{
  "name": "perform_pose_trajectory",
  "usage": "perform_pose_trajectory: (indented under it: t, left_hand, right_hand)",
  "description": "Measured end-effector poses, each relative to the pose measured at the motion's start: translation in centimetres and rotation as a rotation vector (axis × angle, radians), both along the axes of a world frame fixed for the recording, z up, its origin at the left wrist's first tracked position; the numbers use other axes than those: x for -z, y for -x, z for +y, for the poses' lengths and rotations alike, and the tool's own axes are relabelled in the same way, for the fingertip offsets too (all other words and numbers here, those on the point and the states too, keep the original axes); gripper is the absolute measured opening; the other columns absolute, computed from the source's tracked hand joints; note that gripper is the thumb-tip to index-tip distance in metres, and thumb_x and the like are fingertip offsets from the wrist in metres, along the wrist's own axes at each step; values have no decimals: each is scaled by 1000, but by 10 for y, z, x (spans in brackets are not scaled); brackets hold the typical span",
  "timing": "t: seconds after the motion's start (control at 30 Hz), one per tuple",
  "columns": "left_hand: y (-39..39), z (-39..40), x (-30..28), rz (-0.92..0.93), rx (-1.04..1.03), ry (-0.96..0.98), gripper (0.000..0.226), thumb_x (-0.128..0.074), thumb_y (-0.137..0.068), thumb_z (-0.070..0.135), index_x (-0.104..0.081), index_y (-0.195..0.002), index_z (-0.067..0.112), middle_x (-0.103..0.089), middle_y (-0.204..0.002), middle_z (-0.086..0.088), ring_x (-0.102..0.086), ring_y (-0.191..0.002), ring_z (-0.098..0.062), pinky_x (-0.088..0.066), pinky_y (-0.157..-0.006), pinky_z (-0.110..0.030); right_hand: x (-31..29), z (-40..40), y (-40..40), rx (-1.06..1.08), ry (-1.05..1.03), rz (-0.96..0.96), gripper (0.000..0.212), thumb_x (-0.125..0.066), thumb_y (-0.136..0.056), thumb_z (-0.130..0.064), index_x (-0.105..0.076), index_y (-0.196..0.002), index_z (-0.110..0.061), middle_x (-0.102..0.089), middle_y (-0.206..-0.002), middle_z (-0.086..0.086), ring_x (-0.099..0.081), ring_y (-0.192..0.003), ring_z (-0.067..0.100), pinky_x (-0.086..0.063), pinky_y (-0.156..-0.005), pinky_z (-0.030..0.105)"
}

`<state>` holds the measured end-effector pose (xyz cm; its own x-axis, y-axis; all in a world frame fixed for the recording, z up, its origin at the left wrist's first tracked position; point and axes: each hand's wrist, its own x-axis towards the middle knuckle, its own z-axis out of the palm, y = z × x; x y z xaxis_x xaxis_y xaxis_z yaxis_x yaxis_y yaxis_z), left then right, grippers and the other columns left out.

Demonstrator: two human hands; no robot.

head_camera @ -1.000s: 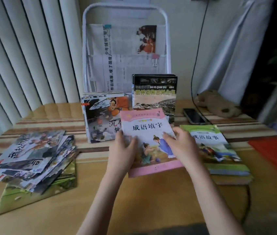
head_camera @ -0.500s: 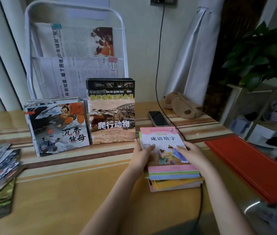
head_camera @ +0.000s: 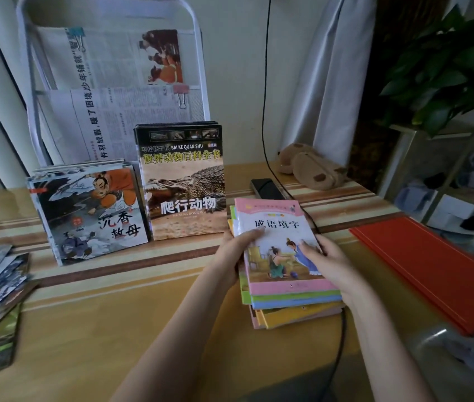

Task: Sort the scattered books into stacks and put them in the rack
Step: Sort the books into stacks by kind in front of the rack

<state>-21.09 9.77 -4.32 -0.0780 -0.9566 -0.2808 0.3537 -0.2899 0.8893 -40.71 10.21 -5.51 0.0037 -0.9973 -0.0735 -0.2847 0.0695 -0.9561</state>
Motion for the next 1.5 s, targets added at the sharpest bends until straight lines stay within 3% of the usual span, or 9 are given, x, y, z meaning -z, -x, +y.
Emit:
perform_pose_trajectory:
  t: [0.17, 0.33, 0.47, 0.57, 0.87, 1.07, 1.23, 1.43, 1.5]
  left_hand:
    - [-33, 24, -16, 81, -162, 238, 55, -71, -75, 3, -44, -121, 16, -67, -108, -19, -70, -78, -31, -58, -64, -42]
    - [-109, 63, -59, -155, -129, 592, 62, -68, -71, 7, -44, -125, 26, -67, -109, -8, -69, -91, -29, -56, -67, -36]
    - [-161, 89, -62, -319, -207, 650, 66, -73, -69, 13, -42, -123, 33, -68, -101, 5, -68, -94, -19, -56, -70, -29]
    - [-176, 99, -48, -318, -316, 610, 79, -83, -55, 43, -45, -122, 25, -69, -99, 6, -66, -97, -19, -55, -72, -27]
    - [-155, 96, -28, -341, -480, 676, 100, -78, -59, 56, -28, -141, 29, -53, -130, -4, -57, -117, -16, -51, -93, -32]
    - [-147, 98, -29, -528, -706, 591, 43, -74, -69, 51, -54, -103, 32, -67, -100, 6, -66, -94, -11, -55, -84, -42]
    - [-181, 97, -40, -672, -652, 260, 71, -64, -60, 79, -63, -100, 20, -71, -94, -1, -70, -82, -17, -57, -76, -44]
    - [-202, 117, -20, -813, -665, 88, 49, -61, -82, 54, -64, -90, 5, -71, -89, -9, -66, -76, -24, -55, -77, -40]
    - [-205, 118, -15, -871, -664, 44, 43, -58, -84, 55, -60, -89, 12, -64, -87, -7, -60, -77, -20, -50, -74, -36]
  right_hand:
    - [-25, 4, -35, -39, 142, -263, 44, -65, -86, -29, -51, -127, -28, -64, -116, -15, -60, -104, -1, -49, -84, 21]
    - [-57, 11, -119, -254, 167, -350, 22, -67, -78, -33, -63, -99, -28, -68, -94, -22, -61, -83, -12, -47, -64, 7]
    - [-51, 23, -173, -387, 262, -393, 62, -76, -56, -56, -60, -107, -26, -70, -98, -14, -65, -93, -1, -49, -71, 11]
    - [-54, 23, -187, -447, 332, -337, 90, -72, -52, -71, -48, -125, -25, -64, -113, -12, -59, -106, -1, -47, -78, 9]
    - [-28, 21, -196, -378, 323, -416, 94, -79, -46, -68, -54, -125, -23, -65, -116, 2, -61, -110, 17, -51, -92, 36]
    - [-36, 29, -204, -319, 392, -406, 49, -75, -65, -56, -64, -101, -24, -71, -94, -7, -66, -95, 7, -52, -83, 27]
    - [-52, 26, -219, -372, 274, -211, 6, -64, -86, -33, -65, -90, -28, -66, -83, -20, -58, -68, -16, -42, -58, 2]
    - [-24, 34, -251, -324, 84, 72, 63, -61, -67, -74, -68, -97, -19, -66, -79, -5, -60, -72, 12, -39, -56, 23]
    - [-20, 35, -257, -278, 85, 177, 61, -58, -68, -75, -66, -92, -20, -65, -77, -3, -59, -69, 13, -38, -55, 23]
